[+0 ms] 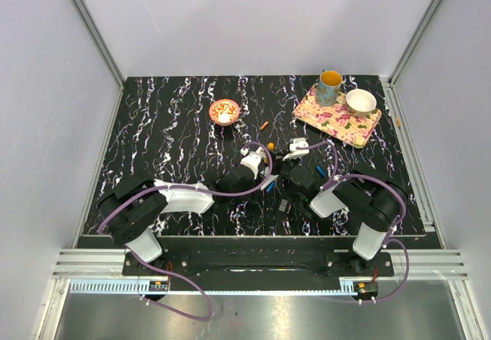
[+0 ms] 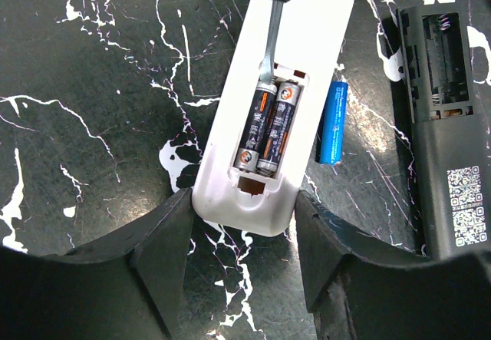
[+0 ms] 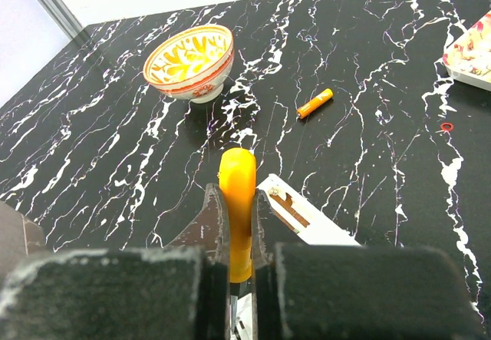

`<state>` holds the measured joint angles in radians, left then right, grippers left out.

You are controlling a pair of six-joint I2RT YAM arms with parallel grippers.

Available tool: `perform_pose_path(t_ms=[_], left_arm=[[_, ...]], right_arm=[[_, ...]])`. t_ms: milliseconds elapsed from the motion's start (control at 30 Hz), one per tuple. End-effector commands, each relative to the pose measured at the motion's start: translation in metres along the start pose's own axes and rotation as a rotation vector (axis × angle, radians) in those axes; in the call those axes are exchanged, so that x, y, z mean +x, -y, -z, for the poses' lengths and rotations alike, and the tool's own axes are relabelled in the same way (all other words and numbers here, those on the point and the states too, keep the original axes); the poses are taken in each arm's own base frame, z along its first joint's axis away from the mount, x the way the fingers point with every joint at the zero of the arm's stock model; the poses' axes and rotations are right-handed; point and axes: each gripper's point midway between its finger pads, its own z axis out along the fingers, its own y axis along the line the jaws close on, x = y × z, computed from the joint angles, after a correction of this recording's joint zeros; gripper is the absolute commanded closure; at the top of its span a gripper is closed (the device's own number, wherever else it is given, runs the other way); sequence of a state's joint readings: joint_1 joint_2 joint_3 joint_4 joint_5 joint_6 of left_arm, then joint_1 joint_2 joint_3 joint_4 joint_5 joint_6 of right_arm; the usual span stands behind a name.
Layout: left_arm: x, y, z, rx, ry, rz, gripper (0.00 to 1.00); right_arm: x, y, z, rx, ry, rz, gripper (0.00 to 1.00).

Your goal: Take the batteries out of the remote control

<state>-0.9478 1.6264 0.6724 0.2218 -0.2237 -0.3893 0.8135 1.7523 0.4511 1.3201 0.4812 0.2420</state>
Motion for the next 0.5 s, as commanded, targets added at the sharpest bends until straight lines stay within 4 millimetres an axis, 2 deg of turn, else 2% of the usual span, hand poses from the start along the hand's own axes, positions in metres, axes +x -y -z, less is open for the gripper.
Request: perform_pose_path(t_ms=[0,300,467], left_arm=[[0.073,-0.003,0.005,0.035,-0.252,-0.015,1.00],[0.073,-0.004,0.007,0.031,-0.250,-0.014,1.00],[0.073,-0.004,0.007,0.031,-0.250,-0.014,1.00]], right_arm=[[-0.050,-0.019,-0.005,-0.047,0.198,-0.099,1.00],[-0.053,-0.013,0.004,-0.027,0.203,-0.023,1.00],[-0.043,-0.014,0.007,-0.038,0.170,-0.020,1.00]])
